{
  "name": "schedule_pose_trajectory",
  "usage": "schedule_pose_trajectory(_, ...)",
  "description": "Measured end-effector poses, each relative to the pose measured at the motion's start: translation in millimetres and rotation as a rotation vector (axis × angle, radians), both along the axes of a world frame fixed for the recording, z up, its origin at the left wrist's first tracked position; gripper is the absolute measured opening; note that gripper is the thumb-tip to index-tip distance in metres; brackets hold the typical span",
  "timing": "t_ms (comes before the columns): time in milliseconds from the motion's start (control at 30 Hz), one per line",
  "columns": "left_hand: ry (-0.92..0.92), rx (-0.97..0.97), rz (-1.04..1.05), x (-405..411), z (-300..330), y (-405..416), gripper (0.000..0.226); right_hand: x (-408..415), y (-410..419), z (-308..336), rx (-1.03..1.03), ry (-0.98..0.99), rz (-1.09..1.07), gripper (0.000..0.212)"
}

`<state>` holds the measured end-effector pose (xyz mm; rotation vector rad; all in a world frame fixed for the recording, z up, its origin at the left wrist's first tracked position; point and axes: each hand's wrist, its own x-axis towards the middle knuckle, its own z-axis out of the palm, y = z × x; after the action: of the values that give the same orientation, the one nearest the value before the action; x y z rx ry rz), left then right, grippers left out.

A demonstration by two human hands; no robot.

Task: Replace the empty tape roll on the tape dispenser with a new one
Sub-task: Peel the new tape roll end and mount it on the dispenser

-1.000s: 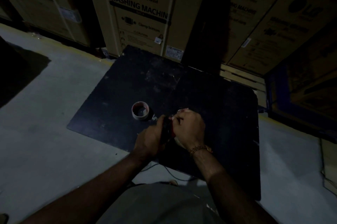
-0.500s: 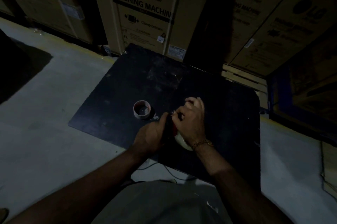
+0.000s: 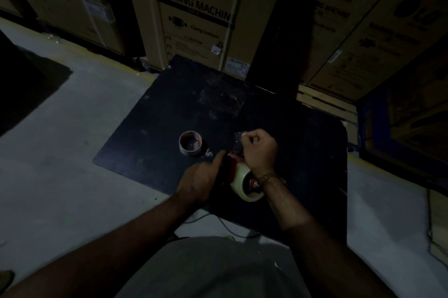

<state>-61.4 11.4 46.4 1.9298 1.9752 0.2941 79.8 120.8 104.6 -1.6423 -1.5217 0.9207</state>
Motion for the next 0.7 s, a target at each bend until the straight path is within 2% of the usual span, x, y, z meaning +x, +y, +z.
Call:
schedule_pose_trajectory(167,0.091,0.026,-0.016,0,2,4,0.078,-2,8,5,-0.167,0.15,-0.163,0.015)
schedule_pose_trajectory(300,0.087,0.005,-0.036,6,7,-2,0.084,-3,23,14,-0.3,0.435,-0.354,0.007)
schedule_pose_trajectory(433,0.068,0.04,-0.02,15,20,-5,0.083,-2,27,21,-0.302,0.466,-0.409,0.001)
schedule_pose_trajectory(533,0.042,0.068,-0.001,11,30,2,0.08,2,30,27,-0.336,0.583,-0.442,0.004)
schedule_pose_trajectory(600,0.037,0.064,-0.02,9,35,6,0.082,6,34,31,-0.339,0.674,-0.468,0.018)
schedule_pose_trajectory(700,0.071,0.094,-0.034,11,38,11,0.085,14,36,34,-0.371,0.782,-0.476,0.022)
